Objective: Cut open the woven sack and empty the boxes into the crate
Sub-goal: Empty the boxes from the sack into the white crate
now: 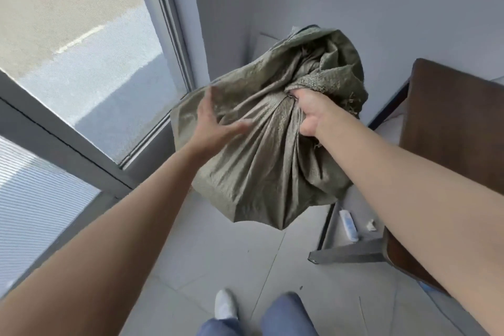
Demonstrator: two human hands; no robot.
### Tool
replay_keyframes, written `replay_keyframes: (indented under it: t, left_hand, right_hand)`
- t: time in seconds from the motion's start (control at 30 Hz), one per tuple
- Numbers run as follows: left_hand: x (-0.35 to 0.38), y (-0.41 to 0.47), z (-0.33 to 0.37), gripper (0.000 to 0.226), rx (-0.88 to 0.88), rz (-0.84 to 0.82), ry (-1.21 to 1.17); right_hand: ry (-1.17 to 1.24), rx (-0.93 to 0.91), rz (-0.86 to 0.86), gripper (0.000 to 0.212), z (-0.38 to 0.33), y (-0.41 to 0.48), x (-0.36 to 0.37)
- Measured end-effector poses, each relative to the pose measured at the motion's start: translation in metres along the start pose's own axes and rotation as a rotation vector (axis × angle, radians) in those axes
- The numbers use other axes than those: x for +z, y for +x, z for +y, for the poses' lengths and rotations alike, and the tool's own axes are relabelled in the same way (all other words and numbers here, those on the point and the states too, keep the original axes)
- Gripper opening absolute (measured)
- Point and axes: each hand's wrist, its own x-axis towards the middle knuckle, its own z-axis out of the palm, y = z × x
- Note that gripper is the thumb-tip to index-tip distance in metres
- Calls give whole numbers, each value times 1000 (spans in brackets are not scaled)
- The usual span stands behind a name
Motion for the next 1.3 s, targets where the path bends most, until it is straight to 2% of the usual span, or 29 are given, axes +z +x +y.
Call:
replay_keyframes:
  t: [0.07,0.13,0.17,0.23,0.3,0.43,0.67,0.73,0.8,0.87,1.0,1.13,1.23,1.3]
  left_hand:
    - [11,36,15,127,57,-214,265]
    - [29,70,23,122,126,-243,602]
    - [39,83,27,112,157,-218,684]
    - [58,111,28,78,244,-196,737]
    - [75,133,27,45,292,-222,712]
    - [101,180,10,59,168,-239,539]
    - [149,266,-67,42,-18,-407,491]
    - [160,295,-81,25,-27,-443,522]
    - [171,326,-92,16,-29,-451,559]
    - [181,357,-103,18,-46,-451,590]
    - [200,413,-137,25,-144,-461,681]
    - [210,433,-178,26,-193,-540,801]
    - [212,438,-192,29,-202,-544,741]
    - [215,448,-193,29,-239,-486,612]
  right_hand:
    - [17,28,-1,42,-2,18,-4]
    - [-2,62,16,40,-8,34,-10]
    - [-5,81,34,39,-12,43,-12]
    - [-24,106,69,38,-20,66,-20]
    - [-41,150,113,38,-25,94,-32]
    - [-126,278,194,38,-28,145,-62]
    - [-268,516,296,33,9,234,-99]
    - [-271,513,332,31,6,251,-101]
    - [-297,459,399,45,1,273,-106]
    - [-293,420,402,55,2,309,-110]
    - [-284,372,422,46,23,387,-113]
    - [-374,378,432,50,53,432,-118]
    - [-387,357,451,46,64,450,-123]
    - [-336,313,490,44,63,461,-122]
